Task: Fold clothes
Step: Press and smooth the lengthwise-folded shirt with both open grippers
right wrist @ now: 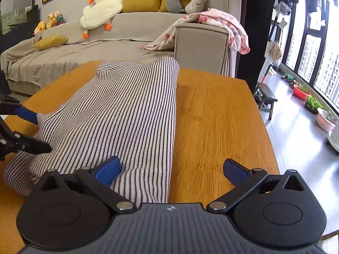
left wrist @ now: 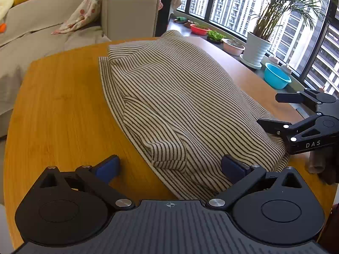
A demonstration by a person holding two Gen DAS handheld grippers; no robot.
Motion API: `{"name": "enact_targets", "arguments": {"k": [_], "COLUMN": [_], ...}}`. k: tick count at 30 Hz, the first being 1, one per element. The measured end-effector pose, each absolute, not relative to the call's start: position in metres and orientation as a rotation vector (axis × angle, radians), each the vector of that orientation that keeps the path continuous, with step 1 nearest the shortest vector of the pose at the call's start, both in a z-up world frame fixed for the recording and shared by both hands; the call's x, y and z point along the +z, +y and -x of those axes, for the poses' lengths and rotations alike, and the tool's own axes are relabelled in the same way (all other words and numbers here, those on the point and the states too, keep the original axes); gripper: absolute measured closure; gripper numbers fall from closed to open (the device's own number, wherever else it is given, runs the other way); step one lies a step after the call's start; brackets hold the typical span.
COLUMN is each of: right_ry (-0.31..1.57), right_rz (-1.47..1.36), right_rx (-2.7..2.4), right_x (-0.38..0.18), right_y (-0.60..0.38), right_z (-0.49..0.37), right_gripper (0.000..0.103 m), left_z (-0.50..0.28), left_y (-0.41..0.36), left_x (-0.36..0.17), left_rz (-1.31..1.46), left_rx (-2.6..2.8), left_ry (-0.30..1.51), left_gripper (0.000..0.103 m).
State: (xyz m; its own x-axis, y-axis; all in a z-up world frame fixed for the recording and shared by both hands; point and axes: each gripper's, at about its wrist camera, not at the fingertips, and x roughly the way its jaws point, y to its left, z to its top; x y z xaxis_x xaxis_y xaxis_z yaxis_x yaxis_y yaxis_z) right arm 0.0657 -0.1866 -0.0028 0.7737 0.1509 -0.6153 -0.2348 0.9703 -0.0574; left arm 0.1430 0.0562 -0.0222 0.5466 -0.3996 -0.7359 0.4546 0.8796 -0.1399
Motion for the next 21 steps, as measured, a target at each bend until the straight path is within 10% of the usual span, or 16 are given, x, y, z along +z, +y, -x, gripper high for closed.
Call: {"name": "enact_targets", "arguments": {"k": [21], "right_ry": [0.658], "right_rz": [0.114], "right_rx": [0.165], "right_x": [-0.004], "right_y": [-0.177], "right_z": [-0.059], "right_gripper": [0.0], "left_z": [-0.144], "left_y": [0.064], "left_x": [-0.022], "left_rz": [-0.082], "left_rx": [-0.449], "left_ry": [0.843], "left_gripper": [0.0]}}
